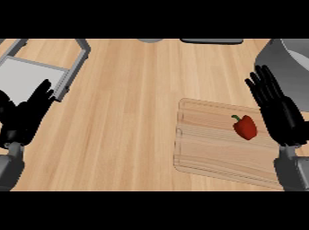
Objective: Pick the bell pepper from the cutting board and place it in the pot
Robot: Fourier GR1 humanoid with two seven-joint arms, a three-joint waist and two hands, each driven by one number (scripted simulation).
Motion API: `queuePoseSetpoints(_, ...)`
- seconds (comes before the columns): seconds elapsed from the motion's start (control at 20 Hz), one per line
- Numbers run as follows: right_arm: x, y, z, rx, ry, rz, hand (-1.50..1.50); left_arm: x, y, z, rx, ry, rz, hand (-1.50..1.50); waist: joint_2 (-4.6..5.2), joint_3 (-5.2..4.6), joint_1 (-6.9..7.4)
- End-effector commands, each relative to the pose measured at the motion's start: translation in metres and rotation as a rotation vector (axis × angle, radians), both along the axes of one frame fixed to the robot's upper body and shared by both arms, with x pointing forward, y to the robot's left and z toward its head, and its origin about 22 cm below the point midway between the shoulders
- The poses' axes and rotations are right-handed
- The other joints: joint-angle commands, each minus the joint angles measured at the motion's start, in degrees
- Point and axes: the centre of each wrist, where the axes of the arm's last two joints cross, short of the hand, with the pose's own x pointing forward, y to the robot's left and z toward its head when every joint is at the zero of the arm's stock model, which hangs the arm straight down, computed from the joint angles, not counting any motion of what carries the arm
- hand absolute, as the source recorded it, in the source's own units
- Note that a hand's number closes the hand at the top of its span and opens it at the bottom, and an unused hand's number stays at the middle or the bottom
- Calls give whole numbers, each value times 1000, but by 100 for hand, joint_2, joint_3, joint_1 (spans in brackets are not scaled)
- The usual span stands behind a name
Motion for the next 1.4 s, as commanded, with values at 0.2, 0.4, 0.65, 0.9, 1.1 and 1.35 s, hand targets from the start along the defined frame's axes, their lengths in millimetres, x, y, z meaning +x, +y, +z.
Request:
queuePoseSetpoints(0.2, -5, -18, -15, -462, 125, 354, 150, -11, -57, -27, -23, -17, -234, 0, 53, 146, 1)
queuePoseSetpoints(0.4, 2, -52, 23, -658, -298, -123, -150, -21, -65, -41, -49, 41, -266, 0, 8, 173, -221)
queuePoseSetpoints(0.65, -26, -45, -30, -376, -520, -132, -150, -36, -74, -62, -45, 30, -292, 0, 27, 162, -139)
queuePoseSetpoints(0.9, -32, -74, 22, -538, -408, 8, -150, -42, -78, -53, -57, 36, -313, 0, -2, 147, -113)
queuePoseSetpoints(1.1, -36, -68, 51, -693, -186, 36, -150, -36, -83, -67, -44, 41, -292, 0, -5, 133, -168)
queuePoseSetpoints(1.35, -10, -59, 64, -627, -23, 77, -150, -27, -95, -52, -45, 41, -303, 0, 17, 147, -69)
